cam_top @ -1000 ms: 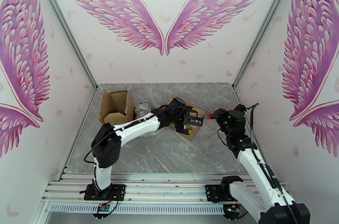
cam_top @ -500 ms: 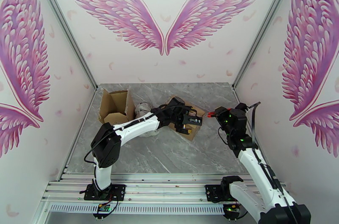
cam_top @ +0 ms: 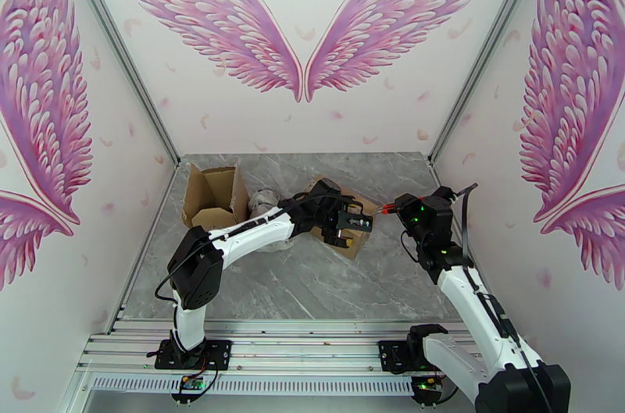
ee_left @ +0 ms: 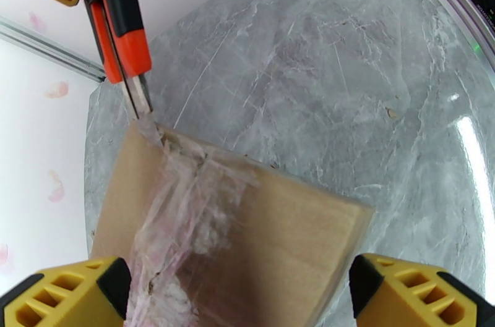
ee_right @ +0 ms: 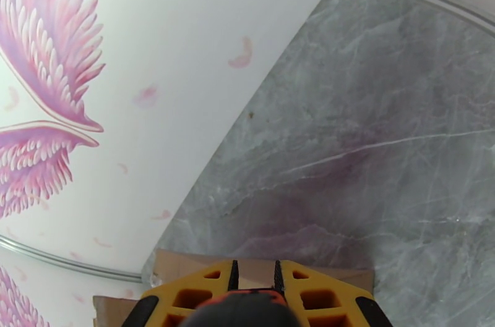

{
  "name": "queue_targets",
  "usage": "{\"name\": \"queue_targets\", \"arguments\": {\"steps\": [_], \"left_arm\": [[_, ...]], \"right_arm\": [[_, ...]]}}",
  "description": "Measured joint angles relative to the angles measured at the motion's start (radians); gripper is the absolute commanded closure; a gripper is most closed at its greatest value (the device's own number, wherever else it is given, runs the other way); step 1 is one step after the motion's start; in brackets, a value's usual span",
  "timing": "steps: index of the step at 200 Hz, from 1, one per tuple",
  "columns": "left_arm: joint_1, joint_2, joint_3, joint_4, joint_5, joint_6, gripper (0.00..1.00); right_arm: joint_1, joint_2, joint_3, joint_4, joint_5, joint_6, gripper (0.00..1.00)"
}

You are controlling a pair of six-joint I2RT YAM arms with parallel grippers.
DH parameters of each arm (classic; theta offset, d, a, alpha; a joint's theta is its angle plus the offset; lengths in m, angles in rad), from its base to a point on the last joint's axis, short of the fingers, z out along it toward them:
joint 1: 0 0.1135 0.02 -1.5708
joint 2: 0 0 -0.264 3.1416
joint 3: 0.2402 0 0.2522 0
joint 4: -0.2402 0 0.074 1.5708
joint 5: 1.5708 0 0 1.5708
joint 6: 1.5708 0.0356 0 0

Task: Unpack the express box

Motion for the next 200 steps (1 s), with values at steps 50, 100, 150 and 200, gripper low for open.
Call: {"name": "queue_targets", "arguments": {"steps": [50,100,150,200], "left_arm": [[0.007,0.0,0.0,0.002,0.0,-0.014,0.01],[0.017,0.0,0.0,0.004,0.009,-0.039,0.01],[0.021,0.01,0.0,0.003,0.029,-0.048,0.01],[0.024,0.013,0.0,-0.004,0.039,-0.048,0.01]], "right_arm": [[0.001,0.005,0.007,-0.014,-0.001,-0.006,1.0],[0.004,-0.003,0.007,-0.025,-0.004,-0.009,1.0],[0.006,-0.005,0.007,-0.026,-0.005,-0.017,1.0],[0.006,-0.031,0.007,-0.029,-0.008,-0.028,1.0]]}}
